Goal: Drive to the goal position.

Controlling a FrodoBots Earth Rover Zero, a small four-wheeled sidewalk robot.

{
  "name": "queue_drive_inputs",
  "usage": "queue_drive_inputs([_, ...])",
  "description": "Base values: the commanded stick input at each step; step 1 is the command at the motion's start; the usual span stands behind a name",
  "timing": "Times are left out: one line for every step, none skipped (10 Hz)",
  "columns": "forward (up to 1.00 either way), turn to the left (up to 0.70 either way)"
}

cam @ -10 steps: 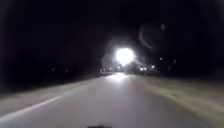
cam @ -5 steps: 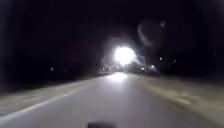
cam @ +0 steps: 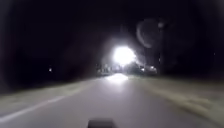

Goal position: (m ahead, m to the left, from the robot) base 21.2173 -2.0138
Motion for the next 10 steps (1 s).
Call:
queue_drive_inputs([1.00, 0.00])
queue_drive_inputs([1.00, 0.00])
queue_drive_inputs([1.00, 0.00])
queue_drive_inputs([1.00, 0.00])
queue_drive_inputs([1.00, 0.00])
queue_drive_inputs([1.00, 0.00])
queue_drive_inputs([1.00, 0.00])
queue_drive_inputs([1.00, 0.00])
queue_drive_inputs([1.00, 0.00])
queue_drive_inputs([1.00, 0.00])
